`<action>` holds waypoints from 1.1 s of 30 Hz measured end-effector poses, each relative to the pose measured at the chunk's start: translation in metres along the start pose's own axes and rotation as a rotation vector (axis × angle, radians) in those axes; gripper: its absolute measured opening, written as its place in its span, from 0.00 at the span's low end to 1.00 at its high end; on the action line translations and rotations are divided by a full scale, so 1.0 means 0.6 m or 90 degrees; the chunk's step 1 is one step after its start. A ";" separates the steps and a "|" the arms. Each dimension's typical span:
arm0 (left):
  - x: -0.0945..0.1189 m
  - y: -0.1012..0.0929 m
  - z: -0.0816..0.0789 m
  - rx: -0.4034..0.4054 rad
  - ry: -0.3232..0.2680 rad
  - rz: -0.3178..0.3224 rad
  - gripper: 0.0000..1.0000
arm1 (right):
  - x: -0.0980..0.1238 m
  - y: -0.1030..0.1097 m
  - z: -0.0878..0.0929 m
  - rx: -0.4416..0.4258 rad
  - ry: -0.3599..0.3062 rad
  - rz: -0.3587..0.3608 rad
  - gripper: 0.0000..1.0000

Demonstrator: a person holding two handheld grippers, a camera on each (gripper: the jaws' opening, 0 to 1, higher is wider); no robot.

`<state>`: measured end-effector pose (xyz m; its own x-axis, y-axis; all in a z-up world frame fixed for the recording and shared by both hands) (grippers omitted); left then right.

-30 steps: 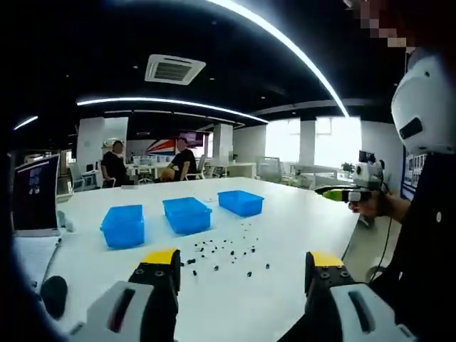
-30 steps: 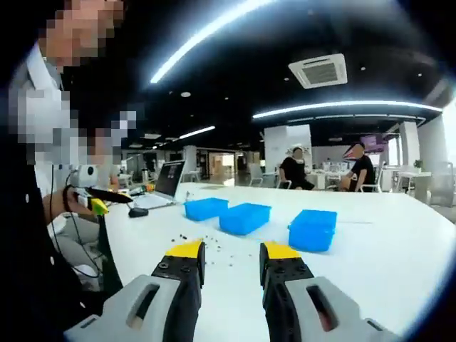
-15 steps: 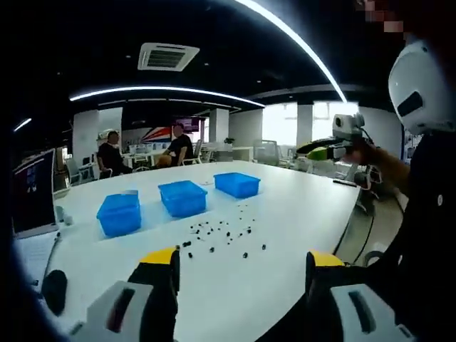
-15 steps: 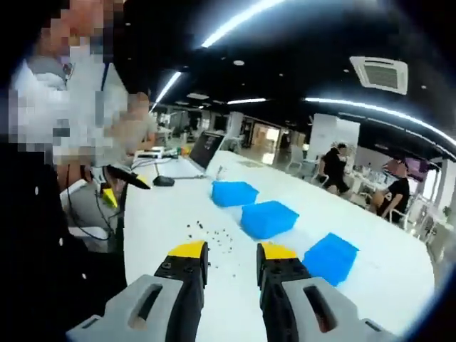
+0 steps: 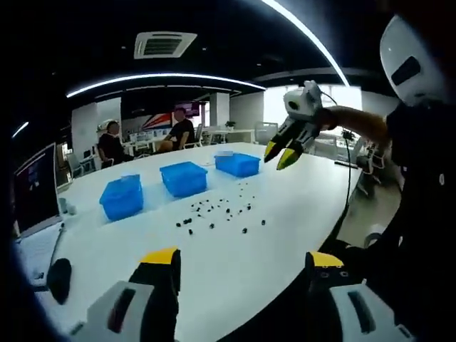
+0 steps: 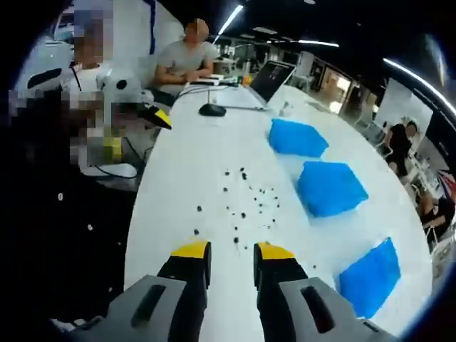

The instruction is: Pick up the resistors one by one and place each resistor into its matching bin, sorting the parts by color and model until every resistor is separated into the correct bin for its type

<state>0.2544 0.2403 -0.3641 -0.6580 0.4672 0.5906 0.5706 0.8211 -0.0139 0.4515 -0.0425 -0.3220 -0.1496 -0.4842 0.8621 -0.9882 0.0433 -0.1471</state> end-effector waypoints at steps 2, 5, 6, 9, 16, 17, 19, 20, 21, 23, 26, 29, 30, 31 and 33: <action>0.001 0.002 0.004 0.004 0.001 -0.001 0.72 | -0.029 0.001 -0.009 0.015 0.032 -0.020 0.26; 0.002 0.005 0.008 0.009 0.004 -0.005 0.71 | -0.061 0.001 -0.018 0.024 0.067 -0.042 0.24; 0.004 0.007 0.010 0.012 0.006 -0.006 0.71 | -0.071 0.002 -0.019 0.025 0.083 -0.054 0.23; 0.005 0.009 0.010 0.018 0.008 -0.011 0.71 | -0.096 -0.002 -0.024 0.035 0.109 -0.060 0.22; 0.006 0.008 0.015 0.023 0.005 -0.011 0.71 | -0.128 -0.006 -0.023 0.029 0.144 -0.084 0.19; 0.006 0.008 0.016 0.023 0.006 -0.010 0.71 | -0.130 -0.007 -0.022 0.029 0.147 -0.084 0.19; 0.005 0.007 0.018 0.024 0.007 -0.010 0.71 | -0.135 -0.009 -0.021 0.029 0.152 -0.086 0.17; 0.004 0.007 0.019 0.025 0.007 -0.009 0.71 | -0.136 -0.009 -0.020 0.029 0.154 -0.086 0.17; 0.004 0.006 0.019 0.025 0.007 -0.009 0.71 | -0.139 -0.010 -0.019 0.028 0.159 -0.088 0.17; 0.003 0.006 0.020 0.026 0.007 -0.007 0.71 | -0.144 -0.011 -0.015 0.025 0.168 -0.091 0.16; 0.002 0.006 0.022 0.028 0.007 -0.007 0.71 | -0.150 -0.014 -0.012 0.022 0.173 -0.093 0.16; 0.000 0.007 0.025 0.029 0.009 -0.006 0.71 | -0.154 -0.015 -0.012 0.014 0.173 -0.091 0.13; -0.001 0.007 0.027 0.030 0.010 -0.005 0.71 | -0.155 -0.017 -0.011 0.013 0.176 -0.086 0.11; -0.001 0.007 0.027 0.031 0.011 -0.005 0.71 | -0.155 -0.019 -0.011 0.019 0.180 -0.074 0.07; -0.001 0.008 0.027 0.031 0.011 -0.006 0.71 | -0.156 -0.017 -0.011 0.025 0.181 -0.073 0.07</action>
<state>0.2494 0.2491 -0.3778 -0.6543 0.4532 0.6053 0.5391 0.8409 -0.0468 0.4752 0.0082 -0.3980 -0.0457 -0.2200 0.9744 -0.9979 -0.0345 -0.0545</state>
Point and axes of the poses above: the point that each gripper's makers call its tool centre point, and the gripper's own axes: x roughly backward along the fingers, y roughly to its left, z roughly out of its underside, the point moved 10 cm from there along x, roughly backward along the fingers, and after that the axes turned 12 degrees about y, right-handed, at the moved point
